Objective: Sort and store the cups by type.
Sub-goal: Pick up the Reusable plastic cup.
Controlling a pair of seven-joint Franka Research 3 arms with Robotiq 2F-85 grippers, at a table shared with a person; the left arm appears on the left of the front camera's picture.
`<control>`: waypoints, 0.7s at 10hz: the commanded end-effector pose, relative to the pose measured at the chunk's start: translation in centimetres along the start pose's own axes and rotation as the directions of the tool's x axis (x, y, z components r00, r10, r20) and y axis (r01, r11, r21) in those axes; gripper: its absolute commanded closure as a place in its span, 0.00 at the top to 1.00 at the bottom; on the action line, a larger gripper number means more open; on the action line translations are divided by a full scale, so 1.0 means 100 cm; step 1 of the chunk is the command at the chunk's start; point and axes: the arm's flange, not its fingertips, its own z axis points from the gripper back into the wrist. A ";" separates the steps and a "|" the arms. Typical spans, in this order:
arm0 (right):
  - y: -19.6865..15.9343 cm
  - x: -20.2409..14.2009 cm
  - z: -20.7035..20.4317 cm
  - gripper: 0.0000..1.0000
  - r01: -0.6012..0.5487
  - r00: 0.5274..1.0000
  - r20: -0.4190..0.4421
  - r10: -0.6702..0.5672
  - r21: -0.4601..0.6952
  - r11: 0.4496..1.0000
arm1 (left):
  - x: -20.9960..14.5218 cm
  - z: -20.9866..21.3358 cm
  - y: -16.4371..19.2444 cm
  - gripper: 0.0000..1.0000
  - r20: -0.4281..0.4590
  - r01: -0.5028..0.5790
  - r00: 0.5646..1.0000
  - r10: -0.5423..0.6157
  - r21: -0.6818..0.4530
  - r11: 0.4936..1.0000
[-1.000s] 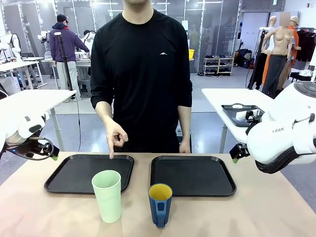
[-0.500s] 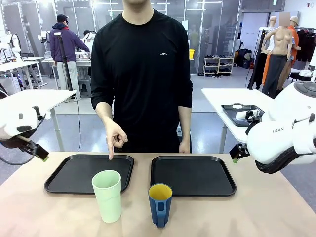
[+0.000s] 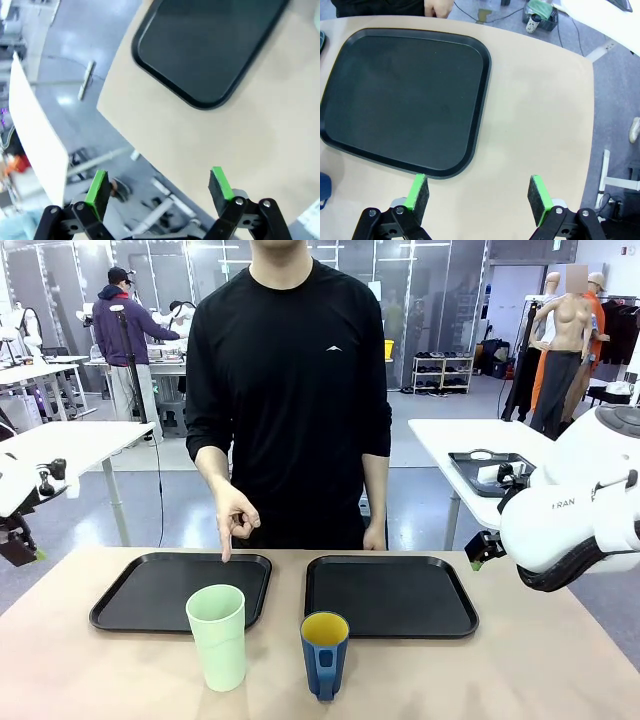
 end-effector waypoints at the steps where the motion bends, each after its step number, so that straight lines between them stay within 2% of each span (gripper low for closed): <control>1: 0.000 -0.001 -0.001 1.00 0.001 1.000 0.002 -0.001 0.001 1.000 | -0.011 -0.012 -0.008 1.00 0.057 0.218 0.975 -0.216 -0.032 0.975; 3: 0.000 -0.001 -0.001 1.00 0.001 1.000 0.002 -0.001 0.001 1.000 | -0.005 -0.025 -0.014 1.00 0.048 0.332 0.943 -0.328 -0.111 0.937; 5: 0.000 -0.001 -0.001 1.00 0.001 1.000 0.002 -0.001 0.001 1.000 | -0.003 -0.029 -0.014 1.00 0.008 0.348 0.937 -0.351 -0.136 0.927; 6: 0.000 -0.001 -0.001 1.00 0.001 1.000 0.002 -0.001 0.001 1.000 | -0.003 -0.034 -0.012 1.00 -0.017 0.322 0.946 -0.324 -0.078 0.943; 7: 0.000 -0.001 -0.001 1.00 0.001 1.000 0.002 -0.001 0.001 1.000 | 0.001 -0.033 -0.018 1.00 0.033 0.341 0.940 -0.339 -0.114 0.933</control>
